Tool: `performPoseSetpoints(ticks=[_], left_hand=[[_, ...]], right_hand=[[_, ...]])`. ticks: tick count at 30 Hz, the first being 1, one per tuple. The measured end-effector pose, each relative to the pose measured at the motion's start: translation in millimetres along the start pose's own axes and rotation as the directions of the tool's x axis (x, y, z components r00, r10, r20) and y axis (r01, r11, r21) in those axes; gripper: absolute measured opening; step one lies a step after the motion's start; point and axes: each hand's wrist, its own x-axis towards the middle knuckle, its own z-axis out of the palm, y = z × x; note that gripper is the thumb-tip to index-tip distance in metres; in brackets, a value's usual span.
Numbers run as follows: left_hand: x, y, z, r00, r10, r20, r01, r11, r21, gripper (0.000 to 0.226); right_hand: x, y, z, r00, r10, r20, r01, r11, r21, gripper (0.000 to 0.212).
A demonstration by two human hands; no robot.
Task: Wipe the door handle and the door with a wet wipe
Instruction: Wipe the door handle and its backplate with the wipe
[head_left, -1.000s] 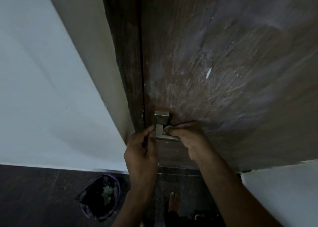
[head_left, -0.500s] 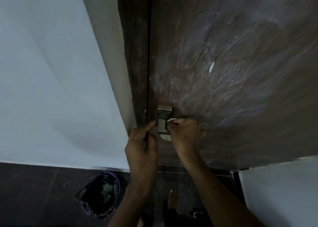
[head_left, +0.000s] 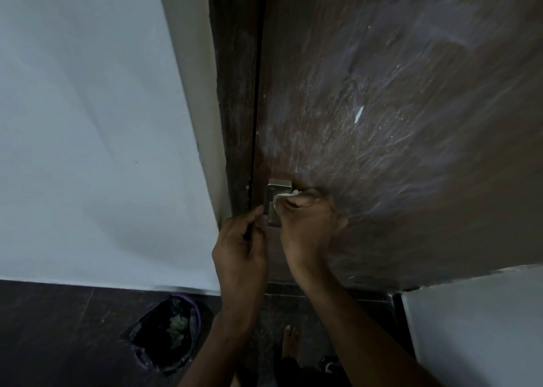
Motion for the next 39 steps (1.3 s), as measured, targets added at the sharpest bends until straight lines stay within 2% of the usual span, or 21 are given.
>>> performPoseSetpoints(ticks=[3, 6, 11, 15, 16, 18, 20, 22, 24, 25, 27, 30, 32, 33, 35, 37, 39], left_hand=[[-2.5, -2.2, 1.4, 0.999, -0.031, 0.012, 0.031, 0.999, -0.006, 0.033], [-7.3, -5.7, -0.8, 0.998, -0.055, 0.006, 0.055, 0.998, -0.018, 0.031], [-12.2, -11.0, -1.1, 0.998, -0.065, 0.01, 0.065, 0.998, 0.003, 0.036], [-14.1, -9.1, 1.3, 0.998, -0.063, 0.015, 0.062, 0.998, 0.004, 0.036], [-14.5, -9.3, 1.8, 0.995, -0.094, 0.033, 0.094, 0.996, 0.001, 0.036], [-15.3, -10.9, 3.0, 0.985, -0.15, 0.089, 0.151, 0.988, -0.006, 0.036], [-17.9, -13.1, 4.8, 0.977, -0.174, 0.119, 0.178, 0.984, -0.019, 0.035], [-21.5, -14.3, 10.2, 0.963, -0.241, 0.122, 0.249, 0.967, -0.055, 0.027], [-26.7, -14.8, 17.2, 0.918, -0.369, 0.144, 0.387, 0.914, -0.123, 0.015], [-28.9, -14.9, 21.2, 0.891, -0.417, 0.178, 0.443, 0.884, -0.151, 0.011], [-30.6, -14.7, 27.8, 0.851, -0.437, 0.293, 0.498, 0.848, -0.181, 0.01], [-28.3, -11.6, 34.1, 0.774, -0.436, 0.459, 0.589, 0.761, -0.272, 0.017], [-26.3, -9.2, 36.5, 0.735, -0.449, 0.508, 0.652, 0.674, -0.348, 0.019], [-25.8, -8.8, 37.5, 0.733, -0.441, 0.518, 0.66, 0.648, -0.38, 0.019], [-24.1, -8.7, 39.6, 0.757, -0.408, 0.51, 0.63, 0.661, -0.407, 0.018], [-21.3, -10.9, 41.8, 0.799, -0.384, 0.462, 0.563, 0.748, -0.352, 0.017], [-18.8, -17.1, 43.8, 0.844, -0.344, 0.41, 0.463, 0.855, -0.235, 0.013]], right_hand=[[-1.7, 2.2, 0.8, 0.998, -0.062, -0.011, 0.062, 0.998, 0.008, 0.01], [6.5, 10.4, -4.3, 0.995, 0.041, 0.095, -0.043, 0.999, 0.02, 0.012], [4.9, 4.3, -0.7, 0.998, -0.043, 0.047, 0.042, 0.999, 0.028, 0.009], [16.7, 24.7, -9.7, 0.992, 0.106, 0.072, -0.101, 0.992, -0.077, 0.013], [19.6, 29.6, -14.1, 0.987, 0.142, 0.072, -0.139, 0.989, -0.042, 0.012], [22.4, 33.7, -25.4, 0.987, 0.141, 0.074, -0.149, 0.98, 0.133, 0.007], [22.1, 38.1, -36.7, 0.99, 0.122, 0.071, -0.135, 0.964, 0.23, 0.022], [20.5, 46.2, -43.2, 0.976, 0.208, 0.062, -0.216, 0.925, 0.313, 0.02], [18.2, 56.2, -43.5, 0.914, 0.383, 0.13, -0.394, 0.769, 0.503, 0.01], [16.9, 60.6, -43.1, 0.864, 0.459, 0.207, -0.483, 0.639, 0.598, 0.007], [14.8, 69.9, -42.4, 0.747, 0.554, 0.368, -0.614, 0.36, 0.702, 0.013], [11.6, 82.5, -42.0, 0.614, 0.572, 0.544, -0.682, 0.037, 0.731, 0.011], [9.1, 90.4, -35.9, 0.572, 0.566, 0.593, -0.691, -0.056, 0.721, 0.015], [6.3, 92.5, -31.3, 0.567, 0.55, 0.613, -0.713, -0.044, 0.7, 0.014], [-0.5, 95.7, -20.7, 0.58, 0.482, 0.657, -0.774, 0.075, 0.629, 0.015], [-6.7, 96.7, -10.0, 0.601, 0.413, 0.685, -0.794, 0.206, 0.572, 0.017], [-10.3, 96.1, -2.8, 0.623, 0.38, 0.683, -0.782, 0.283, 0.556, 0.017]])
